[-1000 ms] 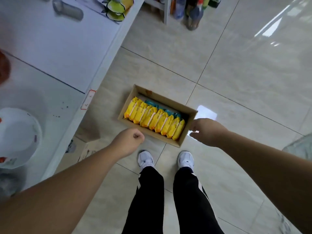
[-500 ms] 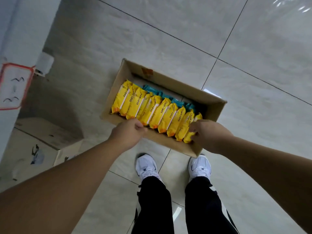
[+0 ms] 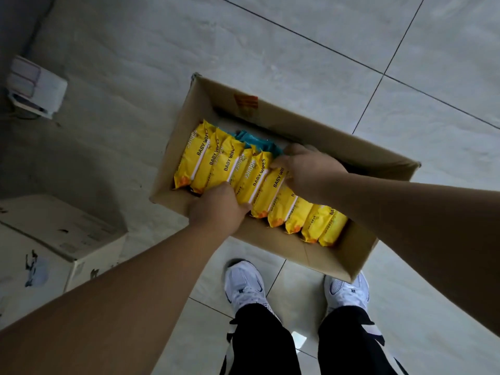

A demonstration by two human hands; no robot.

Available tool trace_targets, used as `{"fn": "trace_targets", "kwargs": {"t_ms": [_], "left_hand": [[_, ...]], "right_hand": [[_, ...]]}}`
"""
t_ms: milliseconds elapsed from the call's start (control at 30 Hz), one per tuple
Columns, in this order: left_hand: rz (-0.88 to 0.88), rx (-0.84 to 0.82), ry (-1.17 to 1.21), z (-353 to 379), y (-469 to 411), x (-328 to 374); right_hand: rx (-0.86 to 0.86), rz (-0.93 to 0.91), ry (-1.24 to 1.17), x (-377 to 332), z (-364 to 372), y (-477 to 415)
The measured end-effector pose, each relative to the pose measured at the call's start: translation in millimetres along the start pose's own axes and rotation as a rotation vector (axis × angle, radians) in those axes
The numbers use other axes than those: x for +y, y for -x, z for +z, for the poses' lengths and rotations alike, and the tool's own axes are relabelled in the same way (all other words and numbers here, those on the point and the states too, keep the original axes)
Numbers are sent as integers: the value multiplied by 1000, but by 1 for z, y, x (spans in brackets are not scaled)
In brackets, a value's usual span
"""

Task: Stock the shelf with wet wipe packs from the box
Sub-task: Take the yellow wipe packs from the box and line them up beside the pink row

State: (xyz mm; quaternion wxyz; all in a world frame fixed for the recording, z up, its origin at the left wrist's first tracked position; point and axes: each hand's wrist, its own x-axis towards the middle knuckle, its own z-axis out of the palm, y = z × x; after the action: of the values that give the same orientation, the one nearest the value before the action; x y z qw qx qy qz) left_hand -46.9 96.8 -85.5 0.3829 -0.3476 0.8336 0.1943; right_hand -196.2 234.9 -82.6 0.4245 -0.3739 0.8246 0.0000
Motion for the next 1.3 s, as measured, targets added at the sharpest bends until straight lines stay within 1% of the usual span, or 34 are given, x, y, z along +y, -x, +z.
{"fn": "trace_targets", "kwargs": {"t_ms": [133, 300, 400, 567, 733, 867, 1033, 1167, 1300], "left_hand": [[48, -7, -95, 1, -2, 1], [117, 9, 49, 0, -13, -11], [188, 47, 114, -1, -10, -15], [341, 217, 352, -8, 7, -18], [334, 307, 493, -31, 37, -14], [320, 350, 476, -67, 72, -9], [348, 394, 470, -130, 130, 1], [390, 427, 468, -199, 199, 12], [434, 441, 453, -277, 275, 17]], "right_hand": [[-10, -32, 70, 3, 3, -13], [78, -102, 222, -3, 0, -22], [55, -177, 284, -3, 0, -21], [27, -250, 227, 4, -2, 5], [103, -306, 68, -6, -26, 43], [108, -295, -65, -13, -53, 83], [177, -260, -230, -21, -98, 150], [195, -259, -336, -36, -161, 218], [232, -286, -349, -60, -236, 290]]}}
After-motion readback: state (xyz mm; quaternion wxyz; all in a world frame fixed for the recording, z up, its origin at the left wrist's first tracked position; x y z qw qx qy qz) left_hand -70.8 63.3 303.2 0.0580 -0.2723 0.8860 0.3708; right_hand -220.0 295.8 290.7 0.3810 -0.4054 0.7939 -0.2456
